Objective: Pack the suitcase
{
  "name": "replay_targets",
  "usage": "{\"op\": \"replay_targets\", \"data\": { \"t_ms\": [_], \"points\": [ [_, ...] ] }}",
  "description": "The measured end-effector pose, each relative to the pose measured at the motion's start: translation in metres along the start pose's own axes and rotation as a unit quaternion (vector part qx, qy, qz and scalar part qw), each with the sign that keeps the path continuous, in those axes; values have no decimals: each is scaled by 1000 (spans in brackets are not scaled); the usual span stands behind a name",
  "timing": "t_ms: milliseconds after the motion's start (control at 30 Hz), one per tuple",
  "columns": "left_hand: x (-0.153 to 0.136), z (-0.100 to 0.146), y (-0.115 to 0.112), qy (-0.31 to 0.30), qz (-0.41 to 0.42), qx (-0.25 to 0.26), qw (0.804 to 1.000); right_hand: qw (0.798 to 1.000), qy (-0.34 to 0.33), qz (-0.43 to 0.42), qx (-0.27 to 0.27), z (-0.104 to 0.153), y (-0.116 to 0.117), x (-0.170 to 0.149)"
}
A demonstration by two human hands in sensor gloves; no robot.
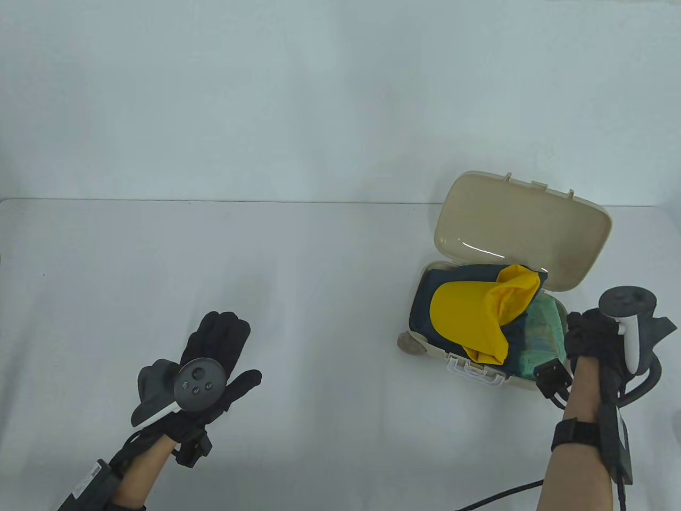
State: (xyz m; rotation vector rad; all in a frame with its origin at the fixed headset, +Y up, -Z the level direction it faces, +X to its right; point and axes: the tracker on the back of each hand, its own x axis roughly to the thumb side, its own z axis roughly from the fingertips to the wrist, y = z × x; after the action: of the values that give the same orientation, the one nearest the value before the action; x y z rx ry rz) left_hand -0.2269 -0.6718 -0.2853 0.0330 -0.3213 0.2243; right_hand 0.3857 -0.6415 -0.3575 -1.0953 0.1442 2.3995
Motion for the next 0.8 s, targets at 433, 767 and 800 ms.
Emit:
{"op": "replay_targets", "data": {
  "t_ms": [433,767,800],
  "points": [
    [-3,1,4,12,9,-1,1000,993,10,97,69,-26,55,-12],
    [-3,0,5,10,5,10,1000,981,-77,162,69,8,80,23],
    [-3,0,6,10,2,11,1000,979,-92,163,76,15,85,28]
  ]
}}
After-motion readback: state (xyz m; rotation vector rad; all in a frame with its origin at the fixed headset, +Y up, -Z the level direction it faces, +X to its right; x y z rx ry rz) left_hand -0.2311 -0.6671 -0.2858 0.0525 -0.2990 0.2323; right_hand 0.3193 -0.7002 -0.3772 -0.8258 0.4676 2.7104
